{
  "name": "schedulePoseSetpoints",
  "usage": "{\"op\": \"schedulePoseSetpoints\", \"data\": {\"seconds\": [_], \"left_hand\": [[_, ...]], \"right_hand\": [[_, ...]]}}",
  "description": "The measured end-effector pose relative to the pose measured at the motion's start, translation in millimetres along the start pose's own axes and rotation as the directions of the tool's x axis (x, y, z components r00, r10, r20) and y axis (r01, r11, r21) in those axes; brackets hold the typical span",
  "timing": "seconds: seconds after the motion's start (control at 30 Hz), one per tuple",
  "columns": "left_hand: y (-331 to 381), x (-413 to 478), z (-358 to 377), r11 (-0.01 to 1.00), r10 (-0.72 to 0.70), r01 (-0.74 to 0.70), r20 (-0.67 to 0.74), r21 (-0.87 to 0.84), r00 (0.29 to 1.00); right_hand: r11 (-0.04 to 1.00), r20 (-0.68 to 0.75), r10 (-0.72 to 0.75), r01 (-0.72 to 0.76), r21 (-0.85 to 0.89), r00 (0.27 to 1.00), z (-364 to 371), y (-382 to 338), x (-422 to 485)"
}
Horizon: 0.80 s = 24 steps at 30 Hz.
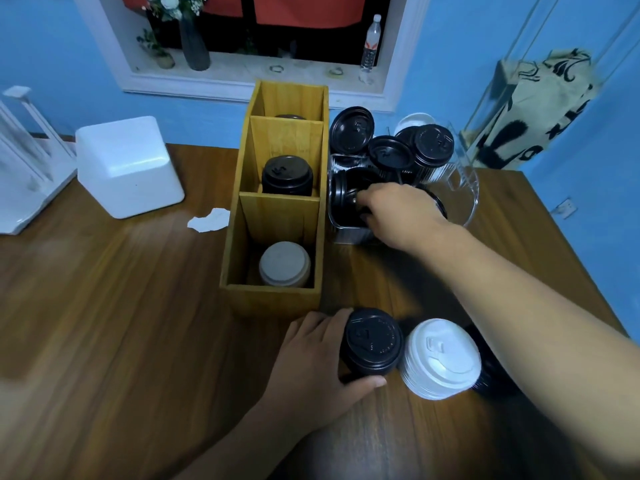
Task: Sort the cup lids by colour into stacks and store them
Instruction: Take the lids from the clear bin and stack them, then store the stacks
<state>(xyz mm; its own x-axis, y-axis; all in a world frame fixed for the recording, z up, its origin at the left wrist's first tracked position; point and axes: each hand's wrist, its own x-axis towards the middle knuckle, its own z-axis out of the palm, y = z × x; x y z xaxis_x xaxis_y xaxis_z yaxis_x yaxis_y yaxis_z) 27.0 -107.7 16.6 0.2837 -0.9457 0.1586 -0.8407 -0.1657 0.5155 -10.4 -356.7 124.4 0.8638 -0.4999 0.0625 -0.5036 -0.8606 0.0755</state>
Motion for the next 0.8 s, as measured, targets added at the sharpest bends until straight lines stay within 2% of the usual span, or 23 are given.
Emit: {"op": "schedulePoseSetpoints", "data": {"seconds": [0.1,0.17,0.23,0.3,0.37,0.43,0.5,0.6,0.67,0.7,0.77,0.8], "left_hand": [[-2,1,0,1.000,0.001,-0.001,0.002,-0.009,1.000],[-3,1,1,1.000,0.008,-0.008,-0.001,-0.016,1.000],[-3,1,1,1.000,0.012,-0.012,-0.003,-0.026,1.000],[-3,0,2,1.000,0.012,-0.013,-0.007,-0.029,1.000],[-3,1,3,1.000,0.011,-0.011,-0.013,-0.024,1.000],[-3,1,3,1.000,0.011,-0.011,-0.013,-0.013,1.000],[-3,1,3,1.000,0.013,-0.013,-0.003,0.000,1.000],[-2,1,1,1.000,0.008,-0.008,0.020,0.014,1.000],[-1,1,-1,1.000,0.000,0.000,0.028,0.014,1.000],[-1,2,-1,1.000,-0.004,0.003,0.031,0.015,1.000],[0,2,-1,1.000,-0.006,0.006,0.026,0.018,1.000],[0,2,-1,1.000,-0.007,0.006,0.018,0.017,1.000]], "right_hand": [[0.973,-0.098,0.076,-0.052,0.226,0.992,-14,10,-14],[0.855,-0.136,0.165,-0.072,0.514,0.977,-23,21,-34],[0.587,-0.039,0.249,-0.119,0.801,0.968,-28,29,-59],[0.353,0.150,0.249,-0.234,0.906,0.957,-22,38,-81],[0.269,0.325,0.195,-0.369,0.890,0.925,-4,50,-96],[0.271,0.468,0.178,-0.501,0.822,0.865,15,60,-102],[0.316,0.566,0.210,-0.603,0.733,0.798,29,67,-106],[0.478,0.550,0.286,-0.614,0.628,0.785,40,70,-109],[0.671,0.434,0.309,-0.517,0.531,0.847,41,73,-113],[0.761,0.368,0.267,-0.429,0.487,0.891,38,75,-115],[0.853,0.339,0.069,-0.232,0.467,0.938,32,76,-117],[0.859,0.383,-0.036,-0.167,0.484,0.923,28,74,-117]]}}
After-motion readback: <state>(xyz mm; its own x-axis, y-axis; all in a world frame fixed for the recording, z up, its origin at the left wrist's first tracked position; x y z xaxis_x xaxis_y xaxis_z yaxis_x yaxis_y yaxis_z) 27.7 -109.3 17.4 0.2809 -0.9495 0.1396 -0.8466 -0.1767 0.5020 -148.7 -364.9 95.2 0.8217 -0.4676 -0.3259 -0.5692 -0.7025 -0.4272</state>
